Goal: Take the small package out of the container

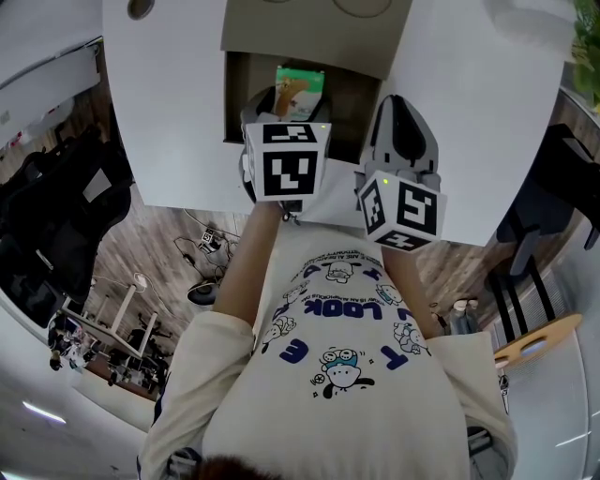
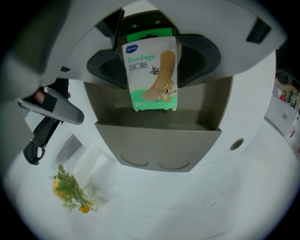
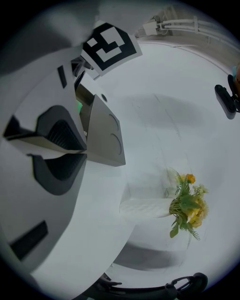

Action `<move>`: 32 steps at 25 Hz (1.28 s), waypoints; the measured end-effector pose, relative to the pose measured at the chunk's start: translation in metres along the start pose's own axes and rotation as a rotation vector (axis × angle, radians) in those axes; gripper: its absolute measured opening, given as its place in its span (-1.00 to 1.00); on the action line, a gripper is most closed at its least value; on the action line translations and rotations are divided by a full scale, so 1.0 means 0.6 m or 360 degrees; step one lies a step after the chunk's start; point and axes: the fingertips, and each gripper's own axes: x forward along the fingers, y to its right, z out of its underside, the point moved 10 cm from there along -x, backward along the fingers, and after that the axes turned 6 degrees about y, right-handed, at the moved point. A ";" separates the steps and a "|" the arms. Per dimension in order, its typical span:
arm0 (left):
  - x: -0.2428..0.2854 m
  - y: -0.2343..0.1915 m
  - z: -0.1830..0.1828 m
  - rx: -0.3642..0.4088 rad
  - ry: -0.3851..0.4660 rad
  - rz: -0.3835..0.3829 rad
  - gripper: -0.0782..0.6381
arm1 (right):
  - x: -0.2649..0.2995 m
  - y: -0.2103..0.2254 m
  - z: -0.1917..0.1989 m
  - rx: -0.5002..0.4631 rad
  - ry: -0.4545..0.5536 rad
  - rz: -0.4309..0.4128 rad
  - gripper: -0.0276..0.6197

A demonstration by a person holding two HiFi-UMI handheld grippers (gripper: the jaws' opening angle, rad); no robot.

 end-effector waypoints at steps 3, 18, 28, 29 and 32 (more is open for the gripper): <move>0.001 0.001 -0.002 -0.0004 -0.0037 -0.0020 0.13 | 0.000 0.002 0.001 0.0013 -0.0009 0.0002 -0.79; 0.005 -0.005 -0.009 -0.0042 -0.0120 -0.0017 0.13 | 0.000 0.003 0.003 0.0047 -0.0020 0.0019 -0.79; -0.001 -0.005 -0.010 -0.0038 -0.0082 -0.0019 0.13 | -0.010 -0.002 -0.002 0.0040 0.0006 0.0012 -0.79; -0.005 -0.004 -0.011 -0.0023 -0.0068 -0.0022 0.13 | -0.012 -0.003 -0.002 0.0044 0.0009 0.0015 -0.79; -0.018 0.000 -0.016 0.0015 -0.0006 -0.0032 0.13 | -0.016 -0.005 -0.003 0.0053 0.0021 0.0023 -0.79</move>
